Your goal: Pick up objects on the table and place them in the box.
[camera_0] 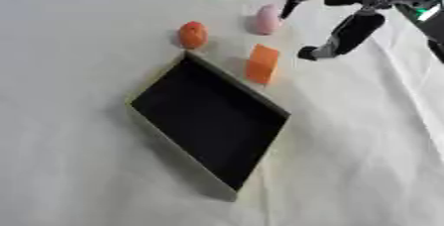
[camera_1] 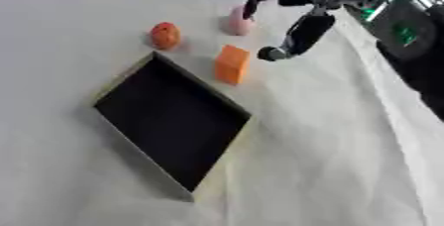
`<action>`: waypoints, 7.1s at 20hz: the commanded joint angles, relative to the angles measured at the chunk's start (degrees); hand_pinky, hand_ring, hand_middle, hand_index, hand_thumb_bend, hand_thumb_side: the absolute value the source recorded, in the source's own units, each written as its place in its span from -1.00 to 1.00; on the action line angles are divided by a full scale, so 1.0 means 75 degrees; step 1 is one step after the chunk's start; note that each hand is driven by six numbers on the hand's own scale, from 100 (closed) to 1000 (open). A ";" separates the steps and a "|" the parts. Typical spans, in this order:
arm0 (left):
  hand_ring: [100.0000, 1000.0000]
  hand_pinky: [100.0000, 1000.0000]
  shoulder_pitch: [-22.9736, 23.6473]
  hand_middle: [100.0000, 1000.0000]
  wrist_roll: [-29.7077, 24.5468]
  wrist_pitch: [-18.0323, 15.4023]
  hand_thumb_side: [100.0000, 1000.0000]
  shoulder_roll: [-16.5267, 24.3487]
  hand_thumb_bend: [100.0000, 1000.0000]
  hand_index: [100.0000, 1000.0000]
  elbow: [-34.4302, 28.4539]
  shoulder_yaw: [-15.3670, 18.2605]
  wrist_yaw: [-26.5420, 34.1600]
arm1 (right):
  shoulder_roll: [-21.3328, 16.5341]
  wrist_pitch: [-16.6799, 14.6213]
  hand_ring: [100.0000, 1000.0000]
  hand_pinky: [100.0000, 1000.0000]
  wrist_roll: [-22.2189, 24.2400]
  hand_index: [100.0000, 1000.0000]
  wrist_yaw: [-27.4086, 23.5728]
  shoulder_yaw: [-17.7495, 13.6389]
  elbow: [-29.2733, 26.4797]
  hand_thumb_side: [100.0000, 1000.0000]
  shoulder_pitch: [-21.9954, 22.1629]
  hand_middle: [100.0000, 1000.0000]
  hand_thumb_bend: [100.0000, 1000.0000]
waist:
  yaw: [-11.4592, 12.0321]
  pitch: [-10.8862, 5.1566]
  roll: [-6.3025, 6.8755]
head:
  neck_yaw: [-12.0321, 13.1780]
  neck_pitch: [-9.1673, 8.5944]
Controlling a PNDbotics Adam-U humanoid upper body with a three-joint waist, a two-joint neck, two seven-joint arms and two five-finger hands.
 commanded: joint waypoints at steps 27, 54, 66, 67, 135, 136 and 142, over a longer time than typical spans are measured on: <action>0.11 0.11 -0.0144 0.38 -0.0193 0.0023 0.86 0.0082 -1.00 0.20 -0.0107 -0.0049 0.0057 | 0.1077 0.0445 0.85 0.85 -0.0524 0.68 0.1118 -0.0523 0.1980 -0.05 -0.0219 0.49 -0.30 | 0.0195 -0.0026 0.0060 | -0.0172 0.0009; 0.11 0.11 -0.0155 0.38 -0.0252 0.0027 0.87 0.0050 -0.99 0.20 -0.0107 -0.0054 0.0078 | 0.1349 0.0597 0.77 0.81 -0.0298 0.63 0.0938 -0.0653 0.2459 0.05 -0.0081 0.35 -0.56 | 0.0226 0.0009 0.0049 | -0.0128 0.0041; 0.12 0.11 -0.0170 0.38 -0.0302 0.0044 0.86 0.0080 -0.99 0.20 -0.0107 -0.0041 0.0047 | 0.0834 0.1339 0.78 0.82 -0.0183 0.64 0.0318 -0.0736 0.0750 0.17 -0.0003 0.40 -0.62 | 0.0186 -0.0025 0.0014 | -0.0097 0.0040; 0.12 0.11 -0.0173 0.38 -0.0304 0.0044 0.86 0.0081 -0.99 0.20 -0.0107 -0.0039 0.0046 | 0.0810 0.1405 0.78 0.82 -0.0175 0.64 0.0333 -0.0727 0.0684 0.17 0.0004 0.40 -0.62 | 0.0184 -0.0029 0.0012 | -0.0097 0.0042; 0.13 0.11 -0.0193 0.39 -0.0462 0.0029 0.86 0.0048 -1.00 0.19 -0.0107 -0.0052 0.0051 | 0.0640 0.2272 0.53 0.62 0.0777 0.41 -0.0615 0.0550 -0.3272 0.11 0.0279 0.05 -0.98 | 0.0205 -0.0047 0.0041 | -0.0165 0.0041; 0.13 0.11 -0.0198 0.39 -0.0464 0.0027 0.86 0.0046 -1.00 0.19 -0.0107 -0.0055 0.0051 | 0.0659 0.2282 0.52 0.61 0.0811 0.41 -0.0564 0.0594 -0.3241 0.11 0.0310 0.05 -0.97 | 0.0206 -0.0045 0.0040 | -0.0165 0.0040; 0.13 0.11 -0.0208 0.39 -0.0477 0.0026 0.86 0.0024 -1.00 0.20 -0.0107 -0.0064 0.0053 | 0.0835 0.2143 0.52 0.60 0.0742 0.40 0.0055 0.0807 -0.3005 0.08 0.0518 0.06 -0.92 | 0.0239 -0.0050 0.0057 | -0.0186 0.0028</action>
